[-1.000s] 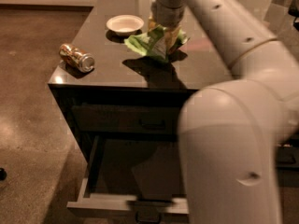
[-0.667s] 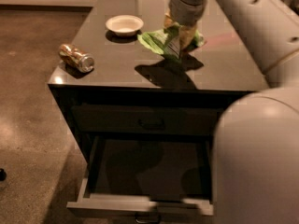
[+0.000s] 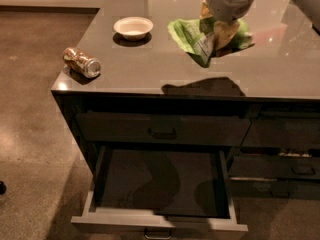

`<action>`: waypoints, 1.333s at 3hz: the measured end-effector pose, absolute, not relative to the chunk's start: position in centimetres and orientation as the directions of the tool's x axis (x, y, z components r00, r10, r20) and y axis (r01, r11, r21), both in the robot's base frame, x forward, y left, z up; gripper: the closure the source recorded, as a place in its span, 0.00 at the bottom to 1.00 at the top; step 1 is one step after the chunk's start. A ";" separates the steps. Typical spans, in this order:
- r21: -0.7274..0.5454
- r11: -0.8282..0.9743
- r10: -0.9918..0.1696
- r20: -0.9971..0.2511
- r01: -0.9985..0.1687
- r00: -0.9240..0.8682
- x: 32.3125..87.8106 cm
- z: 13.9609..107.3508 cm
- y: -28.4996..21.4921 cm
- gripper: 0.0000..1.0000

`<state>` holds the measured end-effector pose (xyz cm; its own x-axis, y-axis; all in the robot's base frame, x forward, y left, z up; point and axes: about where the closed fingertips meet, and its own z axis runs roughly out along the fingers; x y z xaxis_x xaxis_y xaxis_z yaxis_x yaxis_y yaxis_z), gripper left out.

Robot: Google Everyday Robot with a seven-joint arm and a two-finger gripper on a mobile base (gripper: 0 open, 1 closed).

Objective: Place green rice chip bag into middle drawer

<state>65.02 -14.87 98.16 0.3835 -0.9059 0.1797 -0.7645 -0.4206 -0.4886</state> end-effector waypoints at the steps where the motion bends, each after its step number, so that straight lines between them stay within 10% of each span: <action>1: -0.363 -0.308 -0.947 0.209 -0.880 0.245 60.5 92.7 -15.3 1.00; 4: -0.324 -0.164 -0.986 0.047 -0.932 0.158 56.7 89.8 -16.0 1.00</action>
Offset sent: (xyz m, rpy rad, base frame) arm -0.0338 -0.0052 -0.0331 -0.0662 0.0666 -0.1272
